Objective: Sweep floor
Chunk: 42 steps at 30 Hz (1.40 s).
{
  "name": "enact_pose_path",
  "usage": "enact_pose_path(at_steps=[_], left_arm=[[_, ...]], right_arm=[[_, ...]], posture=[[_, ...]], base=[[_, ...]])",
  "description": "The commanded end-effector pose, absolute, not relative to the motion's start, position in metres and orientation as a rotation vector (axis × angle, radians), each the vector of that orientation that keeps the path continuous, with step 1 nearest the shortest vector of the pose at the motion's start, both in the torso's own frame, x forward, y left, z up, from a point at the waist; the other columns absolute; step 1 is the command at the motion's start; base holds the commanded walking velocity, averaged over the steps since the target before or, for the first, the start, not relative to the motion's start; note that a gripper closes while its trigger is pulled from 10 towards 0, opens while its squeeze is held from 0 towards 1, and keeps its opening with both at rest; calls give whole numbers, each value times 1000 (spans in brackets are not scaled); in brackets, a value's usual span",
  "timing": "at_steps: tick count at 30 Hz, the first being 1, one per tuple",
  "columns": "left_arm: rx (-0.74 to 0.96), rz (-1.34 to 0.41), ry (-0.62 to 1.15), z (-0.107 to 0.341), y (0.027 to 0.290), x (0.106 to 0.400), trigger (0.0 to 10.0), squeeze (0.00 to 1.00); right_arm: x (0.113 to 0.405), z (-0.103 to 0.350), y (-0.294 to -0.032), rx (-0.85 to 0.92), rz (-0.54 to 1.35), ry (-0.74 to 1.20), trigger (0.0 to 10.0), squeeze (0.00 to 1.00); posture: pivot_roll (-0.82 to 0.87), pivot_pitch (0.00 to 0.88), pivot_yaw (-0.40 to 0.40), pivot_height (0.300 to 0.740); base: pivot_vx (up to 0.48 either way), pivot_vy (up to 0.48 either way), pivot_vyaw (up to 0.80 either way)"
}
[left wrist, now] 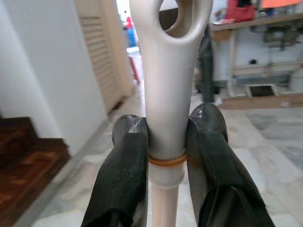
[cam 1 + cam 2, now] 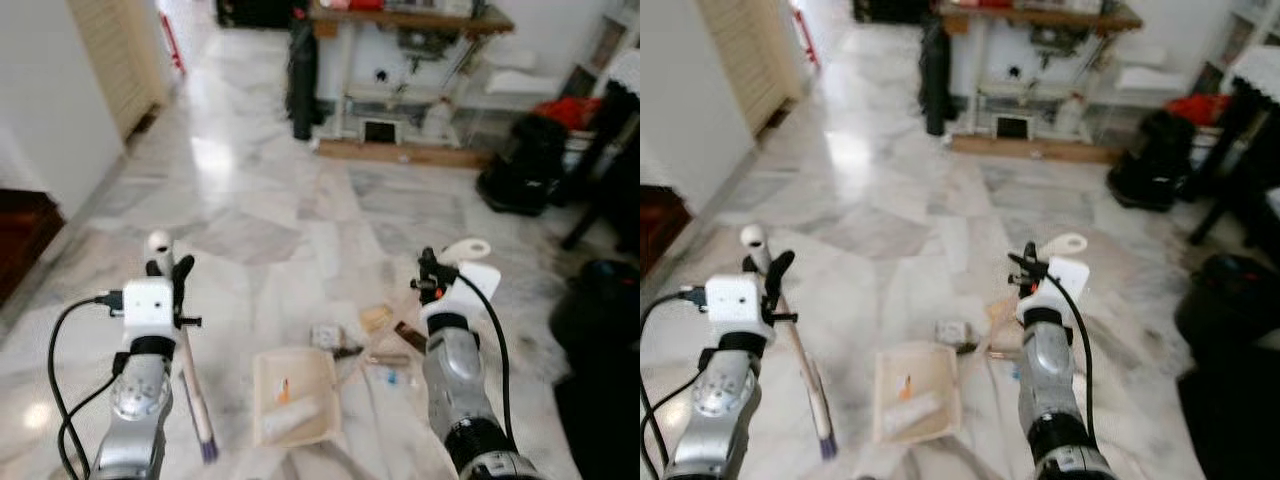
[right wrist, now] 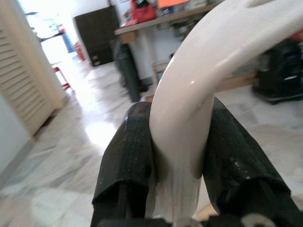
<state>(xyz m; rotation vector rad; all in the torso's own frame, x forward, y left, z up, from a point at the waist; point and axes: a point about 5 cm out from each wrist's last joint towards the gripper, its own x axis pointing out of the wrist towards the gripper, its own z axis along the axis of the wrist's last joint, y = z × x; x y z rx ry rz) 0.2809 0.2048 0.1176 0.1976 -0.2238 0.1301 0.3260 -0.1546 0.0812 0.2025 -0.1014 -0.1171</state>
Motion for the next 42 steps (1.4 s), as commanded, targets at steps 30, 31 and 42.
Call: enact_pose_path(at_steps=[30,31,42], left_arm=[[124,-9,-248,123,178,318,10000,0],[124,-9,-248,123,178,318,10000,0],[136,-111,-258,127,161,330,10000,0]], right_arm=[[311,89,-183,99,-215,-177,10000,0],[311,89,-183,99,-215,-177,10000,0],[300,83,-198,81,-288,-161,10000,0]], posture=[[-13,0,64,740],[-13,0,64,740],[-31,0,82,740]], base=[[0,0,301],[0,0,0],[0,0,0]])
